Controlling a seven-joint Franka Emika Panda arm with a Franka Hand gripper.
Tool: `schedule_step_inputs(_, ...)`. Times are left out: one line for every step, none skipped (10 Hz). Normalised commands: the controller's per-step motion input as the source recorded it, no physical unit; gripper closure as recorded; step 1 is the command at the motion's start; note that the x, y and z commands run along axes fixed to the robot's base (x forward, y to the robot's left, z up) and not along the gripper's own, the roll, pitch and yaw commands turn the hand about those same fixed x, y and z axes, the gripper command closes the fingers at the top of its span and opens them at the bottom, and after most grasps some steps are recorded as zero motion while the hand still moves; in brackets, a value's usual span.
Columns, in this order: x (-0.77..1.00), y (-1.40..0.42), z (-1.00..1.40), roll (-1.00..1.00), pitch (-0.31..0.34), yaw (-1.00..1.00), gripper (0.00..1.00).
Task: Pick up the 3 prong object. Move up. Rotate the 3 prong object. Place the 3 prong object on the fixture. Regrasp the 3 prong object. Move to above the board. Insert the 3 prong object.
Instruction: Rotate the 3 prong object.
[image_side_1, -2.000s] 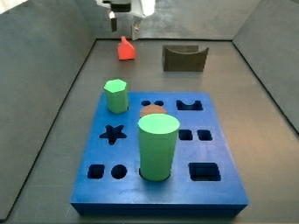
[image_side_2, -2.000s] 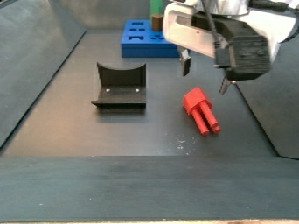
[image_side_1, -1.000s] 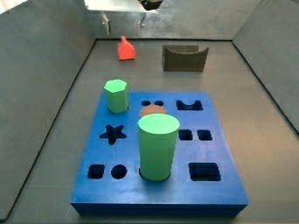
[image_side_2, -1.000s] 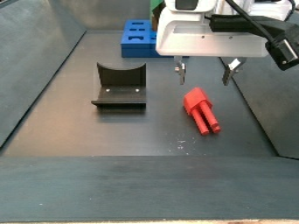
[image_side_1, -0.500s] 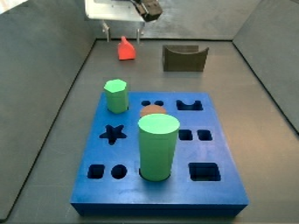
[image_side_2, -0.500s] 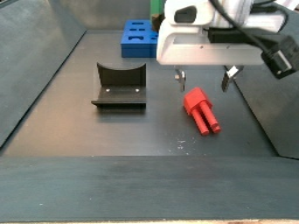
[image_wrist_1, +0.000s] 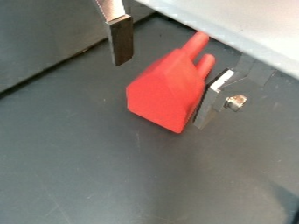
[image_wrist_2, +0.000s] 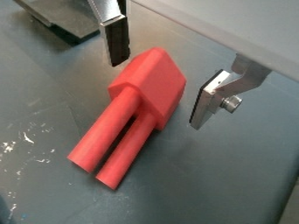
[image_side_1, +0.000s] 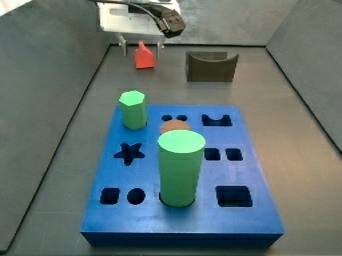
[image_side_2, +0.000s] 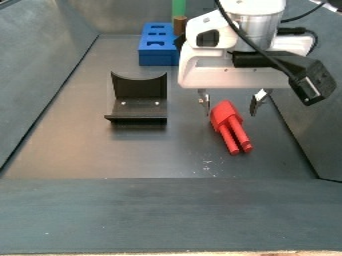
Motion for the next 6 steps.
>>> schedule_step_inputs(0.04, 0.01, -0.54, -0.14, -0.103, 0.01, 0.0)
schedule_step_inputs(0.03, 0.01, -0.48, -0.15, -0.119, 0.01, 0.0)
schedule_step_inputs(0.03, 0.01, -0.42, -0.16, -0.123, 0.01, 0.0)
schedule_step_inputs(0.03, 0.02, -0.38, -0.16, -0.121, 0.01, 0.0)
schedule_step_inputs(0.04, 0.02, -0.35, -0.16, -0.122, 0.01, 0.0)
schedule_step_inputs(0.03, 0.02, -0.31, -0.17, -0.122, 0.0, 0.0)
